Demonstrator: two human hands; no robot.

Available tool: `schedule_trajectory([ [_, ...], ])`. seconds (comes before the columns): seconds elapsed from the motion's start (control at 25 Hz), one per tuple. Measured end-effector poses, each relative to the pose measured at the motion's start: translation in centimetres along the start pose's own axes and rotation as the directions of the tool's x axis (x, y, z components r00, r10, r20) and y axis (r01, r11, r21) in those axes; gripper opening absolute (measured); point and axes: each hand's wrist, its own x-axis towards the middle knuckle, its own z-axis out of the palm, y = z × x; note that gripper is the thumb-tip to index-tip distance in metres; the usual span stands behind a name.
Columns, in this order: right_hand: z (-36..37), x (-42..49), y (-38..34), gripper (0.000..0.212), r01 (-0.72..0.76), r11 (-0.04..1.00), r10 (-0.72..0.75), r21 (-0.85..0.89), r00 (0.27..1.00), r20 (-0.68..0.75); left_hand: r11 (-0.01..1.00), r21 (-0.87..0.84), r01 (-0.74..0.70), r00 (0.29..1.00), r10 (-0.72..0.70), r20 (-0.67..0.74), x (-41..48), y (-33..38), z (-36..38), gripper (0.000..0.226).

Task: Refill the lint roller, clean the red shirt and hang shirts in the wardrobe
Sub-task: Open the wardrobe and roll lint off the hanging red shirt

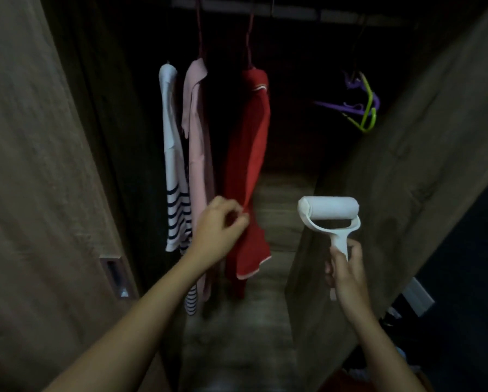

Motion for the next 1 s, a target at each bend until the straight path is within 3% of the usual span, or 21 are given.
schedule_trajectory([
  [0.12, 0.2, 2.5, 0.5, 0.009, -0.003, 1.000, -0.001, 0.025, 0.990, 0.138, 0.988, -0.079, 0.130, 0.948, -0.147, -0.281, -1.8, -1.5, -4.9, 0.023],
  [0.24, 3.2, 3.9, 0.8, 0.014, 0.043, 0.997, -0.060, 0.069, 0.962, 0.267, 0.944, 0.108, 0.310, 0.808, -0.202, -0.553, -2.3, -2.1, -10.6, 0.024],
  [0.32, 6.3, 3.5, 0.5, 0.016, 0.064, 0.991, -0.100, 0.114, 0.931, 0.350, 0.900, 0.207, 0.384, 0.743, -0.168, -0.648, -2.2, -2.3, -12.9, 0.021],
  [0.48, 13.4, 2.0, -2.1, 0.014, 0.147, 0.968, -0.222, 0.202, 0.876, 0.427, 0.863, 0.357, 0.356, 0.739, -0.027, -0.673, -2.2, -3.8, -14.7, 0.018],
  [0.72, 23.2, 4.4, -9.9, 0.033, 0.375, 0.907, -0.421, 0.194, 0.824, 0.378, 0.918, 0.261, 0.297, 0.748, -0.054, -0.662, -0.9, -6.0, -16.8, 0.017],
  [0.84, 25.3, 0.4, -6.3, 0.039, 0.347, 0.916, -0.402, 0.201, 0.795, 0.454, 0.952, 0.186, 0.245, 0.769, -0.074, -0.636, -0.5, -7.4, -17.3, 0.018],
  [1.0, 24.0, -8.5, 1.9, 0.047, 0.219, 0.968, -0.248, 0.121, 0.787, 0.564, 0.978, 0.105, 0.180, 0.792, -0.081, -0.605, -0.4, -9.0, -17.7, 0.019],
])
